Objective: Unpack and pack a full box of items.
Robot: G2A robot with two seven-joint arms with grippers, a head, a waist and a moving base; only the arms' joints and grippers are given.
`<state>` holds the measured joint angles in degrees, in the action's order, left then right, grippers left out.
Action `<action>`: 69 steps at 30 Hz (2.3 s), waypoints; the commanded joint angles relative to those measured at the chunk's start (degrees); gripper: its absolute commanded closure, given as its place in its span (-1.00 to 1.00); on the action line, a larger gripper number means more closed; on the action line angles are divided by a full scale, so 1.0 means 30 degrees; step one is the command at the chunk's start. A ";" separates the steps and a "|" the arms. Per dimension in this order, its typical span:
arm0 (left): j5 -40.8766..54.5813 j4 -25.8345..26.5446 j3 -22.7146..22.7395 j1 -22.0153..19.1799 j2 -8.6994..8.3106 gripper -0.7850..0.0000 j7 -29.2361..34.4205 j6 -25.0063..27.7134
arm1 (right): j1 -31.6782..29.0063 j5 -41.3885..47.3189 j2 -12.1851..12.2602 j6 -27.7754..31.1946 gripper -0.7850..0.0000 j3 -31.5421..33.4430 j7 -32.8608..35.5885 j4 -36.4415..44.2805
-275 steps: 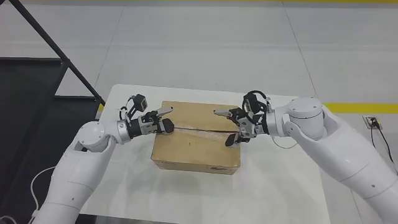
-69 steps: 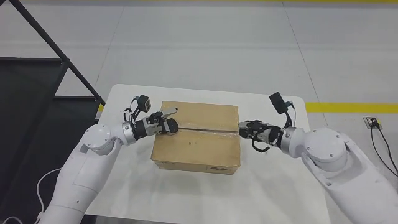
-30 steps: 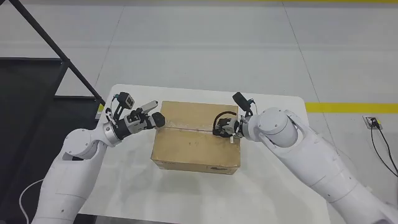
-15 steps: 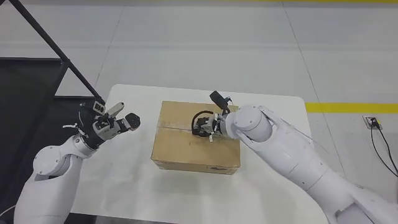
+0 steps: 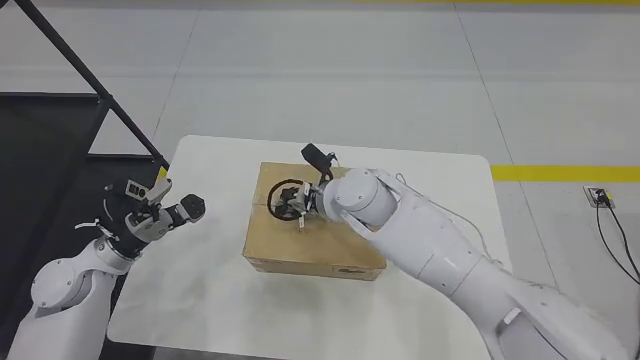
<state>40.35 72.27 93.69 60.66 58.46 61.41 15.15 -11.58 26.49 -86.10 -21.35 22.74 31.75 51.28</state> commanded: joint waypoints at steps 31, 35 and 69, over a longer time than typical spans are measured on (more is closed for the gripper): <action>0.0893 -0.0587 0.0346 0.0310 -0.0208 -1.00 0.1428 0.0120 | 0.1509 -0.2020 -0.3213 0.0317 1.00 0.0658 0.2616 -0.3769; 0.0797 -0.0543 0.0049 0.0041 -0.0188 -1.00 0.1460 0.0119 | 0.0902 -0.2784 -0.2429 -0.0830 1.00 0.1524 0.2397 -0.2710; -0.0044 -0.0579 -0.1791 -0.1456 -0.0099 -1.00 0.1296 -0.0272 | -1.0845 -0.9605 0.4342 -0.8141 1.00 1.3922 0.2012 1.1964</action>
<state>40.19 70.58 88.35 56.32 58.17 65.29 14.30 -43.65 -2.43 -73.22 -45.40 63.74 38.13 86.76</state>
